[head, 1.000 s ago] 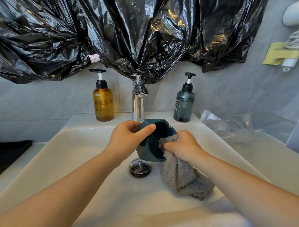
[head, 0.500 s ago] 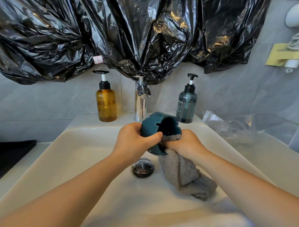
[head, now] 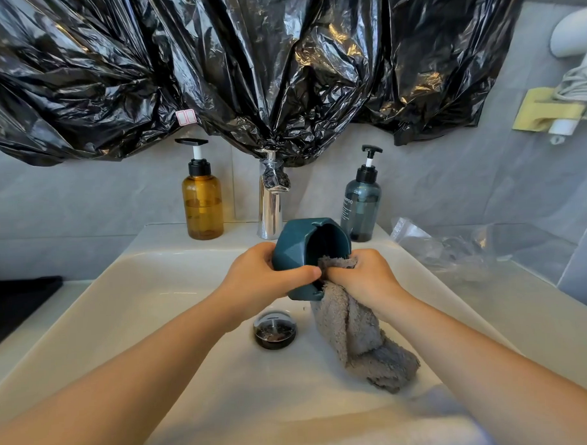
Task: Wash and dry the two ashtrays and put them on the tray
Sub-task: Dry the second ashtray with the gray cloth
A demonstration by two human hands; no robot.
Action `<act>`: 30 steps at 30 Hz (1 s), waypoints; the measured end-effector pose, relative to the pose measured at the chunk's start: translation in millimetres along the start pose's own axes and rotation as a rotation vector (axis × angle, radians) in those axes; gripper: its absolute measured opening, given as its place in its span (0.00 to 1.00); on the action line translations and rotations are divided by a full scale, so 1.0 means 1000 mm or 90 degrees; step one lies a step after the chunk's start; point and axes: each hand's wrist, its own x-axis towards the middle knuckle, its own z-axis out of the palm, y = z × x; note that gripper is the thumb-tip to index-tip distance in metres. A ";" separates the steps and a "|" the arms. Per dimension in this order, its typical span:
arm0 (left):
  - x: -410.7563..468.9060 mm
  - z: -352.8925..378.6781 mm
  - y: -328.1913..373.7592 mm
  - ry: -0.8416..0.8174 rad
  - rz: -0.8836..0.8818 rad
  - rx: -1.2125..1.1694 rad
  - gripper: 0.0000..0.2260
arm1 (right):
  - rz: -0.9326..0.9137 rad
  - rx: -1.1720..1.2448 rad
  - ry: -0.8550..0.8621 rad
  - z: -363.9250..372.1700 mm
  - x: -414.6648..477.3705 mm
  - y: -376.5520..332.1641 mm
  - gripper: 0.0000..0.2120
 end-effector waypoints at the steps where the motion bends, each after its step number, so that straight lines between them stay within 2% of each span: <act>1: 0.000 0.001 0.000 0.015 0.006 -0.006 0.15 | 0.005 0.013 0.000 0.001 0.001 0.000 0.05; 4: -0.002 0.001 0.002 0.045 0.052 0.027 0.11 | -0.017 -0.040 0.008 0.005 0.001 0.001 0.09; 8: -0.003 -0.002 0.006 0.032 0.069 0.090 0.07 | -0.112 -0.171 0.057 -0.002 -0.002 -0.006 0.08; 11: -0.001 -0.008 0.008 0.015 0.052 0.106 0.09 | -0.174 -0.241 0.090 -0.005 -0.003 -0.011 0.08; 14: -0.002 -0.008 0.004 0.020 0.028 0.066 0.13 | -0.143 -0.163 0.053 -0.005 -0.001 -0.006 0.06; 17: -0.003 -0.002 0.000 0.025 -0.006 0.011 0.24 | -0.070 -0.055 0.032 -0.003 0.001 0.000 0.07; 18: -0.003 0.000 0.001 0.028 -0.006 0.020 0.25 | -0.050 -0.016 0.033 -0.002 0.002 0.000 0.06; 21: -0.002 0.003 0.005 0.057 0.031 0.038 0.16 | -0.008 0.086 0.016 0.002 0.002 -0.002 0.02; 23: -0.003 0.003 0.006 0.076 0.056 0.052 0.11 | 0.004 0.095 -0.014 0.005 0.002 -0.002 0.03; 25: -0.004 0.001 0.006 0.084 0.063 0.070 0.09 | -0.018 0.033 -0.019 0.006 0.002 -0.001 0.05; 30: -0.003 -0.005 0.008 0.040 0.048 0.104 0.06 | -0.165 -0.202 0.084 -0.006 0.002 -0.008 0.07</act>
